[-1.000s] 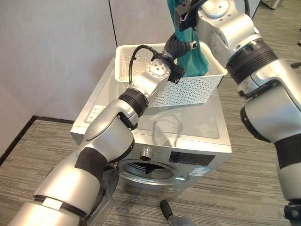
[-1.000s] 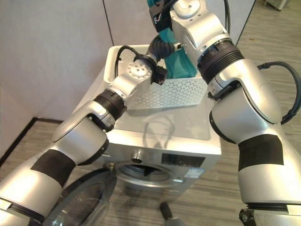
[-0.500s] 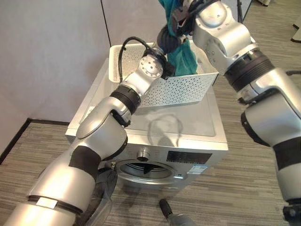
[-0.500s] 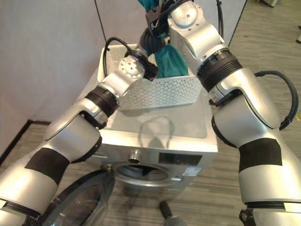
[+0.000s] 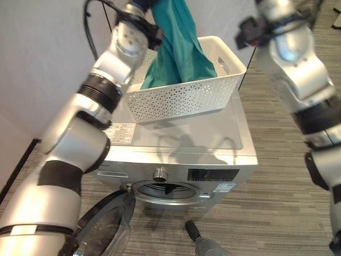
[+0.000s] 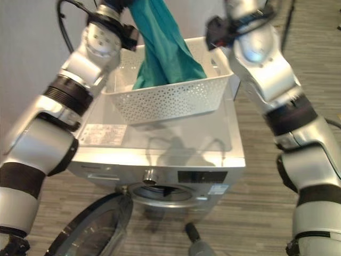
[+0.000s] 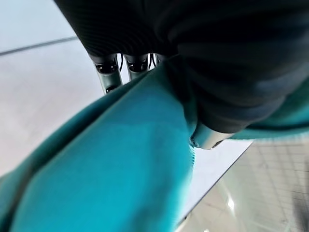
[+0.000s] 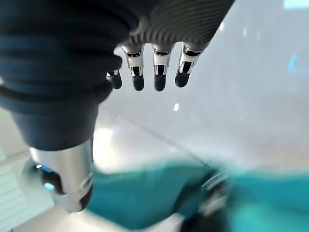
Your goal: Grab the laundry basket,head to the washer,open it,put in the laundry and shut it.
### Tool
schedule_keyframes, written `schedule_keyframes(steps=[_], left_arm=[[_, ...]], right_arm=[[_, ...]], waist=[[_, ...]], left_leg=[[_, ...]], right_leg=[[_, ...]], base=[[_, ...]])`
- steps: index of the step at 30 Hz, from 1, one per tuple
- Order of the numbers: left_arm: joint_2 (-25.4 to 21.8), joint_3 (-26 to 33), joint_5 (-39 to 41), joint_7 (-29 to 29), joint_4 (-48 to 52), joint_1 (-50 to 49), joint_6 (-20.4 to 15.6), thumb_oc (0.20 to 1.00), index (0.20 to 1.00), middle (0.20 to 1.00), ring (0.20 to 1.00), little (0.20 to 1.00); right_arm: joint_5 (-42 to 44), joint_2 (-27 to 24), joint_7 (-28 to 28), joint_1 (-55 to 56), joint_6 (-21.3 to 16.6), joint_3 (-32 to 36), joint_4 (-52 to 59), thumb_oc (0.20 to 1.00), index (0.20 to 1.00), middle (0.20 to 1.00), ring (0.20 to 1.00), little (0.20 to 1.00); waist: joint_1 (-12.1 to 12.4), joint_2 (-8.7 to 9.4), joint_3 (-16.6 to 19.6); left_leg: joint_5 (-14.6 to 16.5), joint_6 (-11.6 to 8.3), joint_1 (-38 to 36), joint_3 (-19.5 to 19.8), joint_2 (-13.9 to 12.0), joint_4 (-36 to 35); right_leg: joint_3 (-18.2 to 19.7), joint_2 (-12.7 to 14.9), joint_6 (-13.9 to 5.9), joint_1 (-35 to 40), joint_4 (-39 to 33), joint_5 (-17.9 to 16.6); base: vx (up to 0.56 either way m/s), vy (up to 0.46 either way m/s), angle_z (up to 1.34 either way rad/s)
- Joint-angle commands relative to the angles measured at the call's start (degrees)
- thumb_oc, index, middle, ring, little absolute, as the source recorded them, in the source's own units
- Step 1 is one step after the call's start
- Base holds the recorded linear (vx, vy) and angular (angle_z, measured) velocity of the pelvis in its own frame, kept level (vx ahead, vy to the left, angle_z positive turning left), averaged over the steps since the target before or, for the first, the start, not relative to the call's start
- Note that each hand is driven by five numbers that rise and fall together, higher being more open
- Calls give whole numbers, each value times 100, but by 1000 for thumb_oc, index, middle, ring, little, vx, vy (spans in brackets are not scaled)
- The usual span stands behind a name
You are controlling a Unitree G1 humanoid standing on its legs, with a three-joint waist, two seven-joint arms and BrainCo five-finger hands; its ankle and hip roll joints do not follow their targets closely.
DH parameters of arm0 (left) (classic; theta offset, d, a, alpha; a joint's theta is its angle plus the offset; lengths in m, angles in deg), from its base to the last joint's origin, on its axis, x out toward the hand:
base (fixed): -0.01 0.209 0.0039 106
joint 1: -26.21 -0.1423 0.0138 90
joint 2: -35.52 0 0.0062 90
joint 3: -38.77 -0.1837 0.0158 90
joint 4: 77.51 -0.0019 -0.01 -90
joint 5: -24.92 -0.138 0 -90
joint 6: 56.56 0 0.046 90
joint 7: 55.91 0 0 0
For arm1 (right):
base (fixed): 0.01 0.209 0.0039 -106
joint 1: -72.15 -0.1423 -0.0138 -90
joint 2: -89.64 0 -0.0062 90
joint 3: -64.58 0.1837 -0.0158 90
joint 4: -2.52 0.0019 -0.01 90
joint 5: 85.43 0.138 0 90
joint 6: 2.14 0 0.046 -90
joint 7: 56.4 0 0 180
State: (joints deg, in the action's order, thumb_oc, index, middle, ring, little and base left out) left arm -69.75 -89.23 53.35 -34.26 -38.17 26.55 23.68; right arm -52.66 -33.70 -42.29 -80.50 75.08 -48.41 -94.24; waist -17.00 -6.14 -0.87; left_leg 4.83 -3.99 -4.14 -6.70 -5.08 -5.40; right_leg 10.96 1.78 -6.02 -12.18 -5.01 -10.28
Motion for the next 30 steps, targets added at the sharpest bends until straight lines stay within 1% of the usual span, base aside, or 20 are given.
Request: schedule_keyframes(steps=[1, 2, 3, 5, 6, 7, 8, 9, 13, 16, 18, 19, 20, 21, 22, 23, 24, 25, 27, 30], left_arm=[[-841, -132, -13, 142, -716, 1356, -298, 200, 200, 200, 200, 200], [-804, -165, -4, 129, -732, 1374, -302, 200, 200, 200, 200, 200], [-910, -174, 9, 112, -784, 1440, -281, 200, 200, 200, 200, 200], [-1096, -277, 55, 34, -880, 1626, -262, 200, 200, 200, 200, 200], [-1311, -312, 114, -10, -871, 1800, -258, 200, 200, 200, 200, 200], [-1312, -352, 140, -20, -857, 1875, -263, 200, 200, 200, 200, 200], [-1294, -357, 140, -21, -861, 1880, -264, 200, 200, 200, 200, 200], [-1363, -396, 157, -56, -777, 1995, -283, 200, 200, 200, 200, 200], [-1418, -442, 248, -110, -738, 2057, -319, 200, 200, 200, 200, 200], [-1364, -387, 291, -124, -757, 2004, -341, 200, 200, 200, 200, 200], [-1322, -355, 358, -141, -834, 1985, -376, 200, 200, 200, 200, 200], [-1153, -387, 386, -143, -885, 1969, -422, 200, 200, 200, 200, 200], [-1183, -384, 386, -143, -892, 1973, -425, 200, 200, 200, 200, 200], [-1101, -405, 385, -149, -920, 1951, -427, 200, 200, 200, 200, 200], [-1002, -450, 398, -168, -933, 1943, -451, 200, 200, 200, 200, 200], [-790, -574, 415, -181, -962, 1946, -462, 200, 200, 200, 200, 200], [-761, -656, 402, -186, -984, 1965, -465, 200, 200, 200, 200, 200], [-666, -824, 437, -210, -1044, 2046, -480, 200, 200, 200, 200, 200], [-596, -896, 491, -219, -1088, 2113, -464, 200, 200, 200, 200, 200], [-353, -1003, 510, -261, -1246, 2254, -430, 200, 200, 200, 200, 200]], right_arm=[[-609, -561, 49, 1010, -221, 1089, 25, 1000, 1000, 1000, 1000, 1000], [-628, -555, 47, 1129, -202, 1195, 94, 1000, 1000, 1000, 1000, 1000], [-707, -571, 40, 1500, -195, 1414, 168, 1000, 1000, 1000, 1000, 1000], [-902, -556, -12, 2649, -134, 2187, 457, 1000, 1000, 1000, 1000, 1000], [-998, -461, -54, 3470, -109, 2743, 587, 1000, 1000, 1000, 1000, 1000], [-1047, -401, -77, 3887, -80, 3018, 696, 1000, 1000, 1000, 1000, 1000], [-1049, -394, -80, 3924, -73, 3052, 716, 1000, 1000, 1000, 1000, 1000], [-1112, -236, -168, 4546, -20, 3352, 828, 1000, 1000, 1000, 1000, 1000], [-1130, -126, -237, 5007, 42, 3539, 852, 1000, 1000, 1000, 1000, 1000], [-1160, -172, -246, 4858, 55, 3411, 829, 1000, 1000, 1000, 1000, 1000], [-1174, -291, -219, 4446, 32, 3144, 682, 1000, 1000, 1000, 1000, 1000], [-1305, -586, -96, 3518, 85, 2556, 368, 1000, 1000, 1000, 1000, 1000], [-1302, -595, -86, 3421, 75, 2474, 315, 1000, 1000, 1000, 1000, 1000], [-1244, -695, -66, 2883, 107, 2099, 123, 1000, 1000, 1000, 1000, 1000], [-1181, -812, -76, 2282, 136, 1628, -115, 1000, 1000, 1000, 1000, 1000], [-981, -951, -25, 1191, 185, 891, -623, 1000, 1000, 1000, 1000, 1000], [-850, -918, -28, 489, 214, 343, -1077, 1000, 1000, 1000, 1000, 1000], [-516, -601, -127, -825, 281, -720, -1946, 1000, 1000, 1000, 1000, 1000], [-289, -233, -222, -1628, 379, -1381, -2653, 1000, 1000, 1000, 1000, 1000], [35, 430, -477, -2289, 529, -2009, -3489, 1000, 1000, 1000, 1000, 1000]], waist=[[-106, -115, 24], [-87, -87, 38], [-100, -119, 39], [-65, -105, 77], [-69, -143, 90], [-47, -128, 100], [-35, -119, 105], [-18, -120, 112], [67, -81, 141], [133, -45, 155], [195, -29, 154], [359, 34, 180], [334, 19, 167], [382, 43, 169], [430, 73, 171], [546, 179, 198], [568, 194, 191], [632, 225, 190], [679, 236, 185], [761, 259, 183]], left_leg=[[301, 18, -768, 67, 24, 40], [304, 18, -768, 74, 19, 40], [316, 25, -775, 79, 22, 40], [357, 39, -791, 110, 9, 40], [382, 49, -802, 134, 11, 40], [394, 52, -801, 153, 8, 40], [393, 52, -801, 155, 9, 40], [427, 58, -794, 191, 6, 40], [473, 80, -787, 247, 9, 40], [494, 96, -794, 260, 21, 40], [499, 110, -800, 276, 31, 40], [491, 114, -794, 314, 28, 40], [491, 114, -794, 312, 30, 40], [476, 111, -788, 330, 26, 40], [463, 110, -777, 351, 24, 40], [440, 100, -762, 385, 19, 40], [426, 96, -754, 390, 21, 40], [394, 84, -727, 407, 18, 40], [372, 75, -706, 428, 8, 40], [321, 54, -658, 459, -8, 40]], right_leg=[[-349, 428, -554, 353, 68, 365], [-358, 427, -553, 358, 67, 368], [-361, 432, -556, 362, 66, 373], [-408, 452, -567, 398, 58, 394], [-438, 467, -584, 421, 56, 407], [-464, 480, -588, 435, 53, 416], [-466, 481, -588, 436, 53, 416], [-520, 505, -600, 443, 52, 433], [-580, 538, -623, 468, 49, 446], [-599, 549, -626, 488, 46, 447], [-602, 558, -627, 497, 45, 443], [-652, 578, -621, 521, 36, 445], [-650, 579, -622, 519, 37, 445], [-668, 585, -614, 529, 38, 448], [-688, 587, -607, 539, 37, 456], [-727, 591, -589, 565, 32, 459], [-739, 593, -582, 572, 32, 456], [-770, 594, -565, 585, 29, 455], [-795, 596, -552, 595, 28, 454], [-836, 599, -533, 621, 19, 459]], base=[[32, 3, 0], [32, 1, 0], [0, 0, 0], [42, -18, 2], [41, -26, 0], [27, -20, 4], [0, 0, 0], [7, -28, 5], [-1, -13, 2], [-7, -8, 2], [0, 0, 0], [0, 0, 0], [-25, -12, -5], [0, 0, 0], [-39, -12, 9], [-43, -12, 16], [-58, -18, 17], [-48, -13, 14], [-36, -15, 22], [-13, -13, 8]])
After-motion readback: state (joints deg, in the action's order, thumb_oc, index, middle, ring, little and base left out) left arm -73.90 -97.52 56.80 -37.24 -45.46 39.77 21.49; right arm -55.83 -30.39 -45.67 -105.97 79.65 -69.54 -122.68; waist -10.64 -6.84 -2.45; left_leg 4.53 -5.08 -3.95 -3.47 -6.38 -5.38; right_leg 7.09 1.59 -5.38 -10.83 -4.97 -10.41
